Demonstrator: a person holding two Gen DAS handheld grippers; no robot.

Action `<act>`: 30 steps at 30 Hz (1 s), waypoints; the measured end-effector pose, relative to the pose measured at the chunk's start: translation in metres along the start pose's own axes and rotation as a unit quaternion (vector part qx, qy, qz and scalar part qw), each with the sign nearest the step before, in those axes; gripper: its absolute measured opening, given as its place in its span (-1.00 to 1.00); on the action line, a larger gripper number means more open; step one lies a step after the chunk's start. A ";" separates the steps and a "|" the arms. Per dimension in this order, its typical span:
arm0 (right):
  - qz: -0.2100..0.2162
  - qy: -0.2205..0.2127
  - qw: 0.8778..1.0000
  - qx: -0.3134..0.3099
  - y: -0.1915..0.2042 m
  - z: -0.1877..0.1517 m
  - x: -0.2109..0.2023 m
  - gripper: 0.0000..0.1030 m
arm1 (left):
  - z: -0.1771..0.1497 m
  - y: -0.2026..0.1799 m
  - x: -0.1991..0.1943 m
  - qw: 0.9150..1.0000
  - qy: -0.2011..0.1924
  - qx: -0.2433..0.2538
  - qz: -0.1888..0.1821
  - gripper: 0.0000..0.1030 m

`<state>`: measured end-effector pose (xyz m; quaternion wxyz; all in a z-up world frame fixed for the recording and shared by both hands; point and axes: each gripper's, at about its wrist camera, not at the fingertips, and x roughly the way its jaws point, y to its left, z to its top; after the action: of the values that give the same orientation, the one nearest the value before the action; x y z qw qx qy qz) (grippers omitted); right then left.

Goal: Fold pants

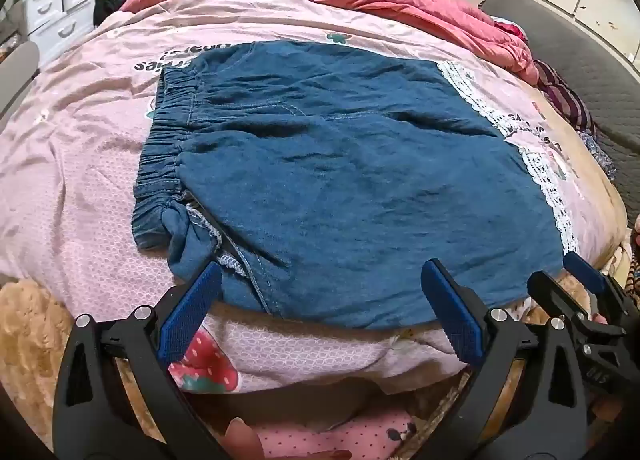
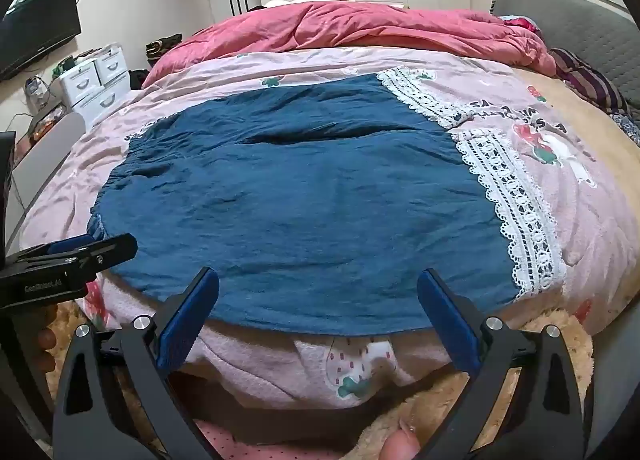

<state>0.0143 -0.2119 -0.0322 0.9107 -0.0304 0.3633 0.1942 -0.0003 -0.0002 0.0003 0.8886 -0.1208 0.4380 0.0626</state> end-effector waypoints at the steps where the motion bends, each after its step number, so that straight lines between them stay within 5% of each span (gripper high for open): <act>1: 0.000 -0.001 1.000 -0.002 0.001 0.000 -0.002 0.92 | 0.000 0.000 0.000 1.000 0.001 0.000 0.002 0.82; 30: -0.001 0.014 1.000 -0.012 0.007 -0.001 0.003 0.92 | 0.001 -0.003 -0.007 1.000 -0.005 0.012 0.009 0.82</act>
<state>0.0129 -0.2048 -0.0339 0.9053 -0.0443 0.3735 0.1974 -0.0027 -0.0033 0.0067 0.8916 -0.1057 0.4353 0.0663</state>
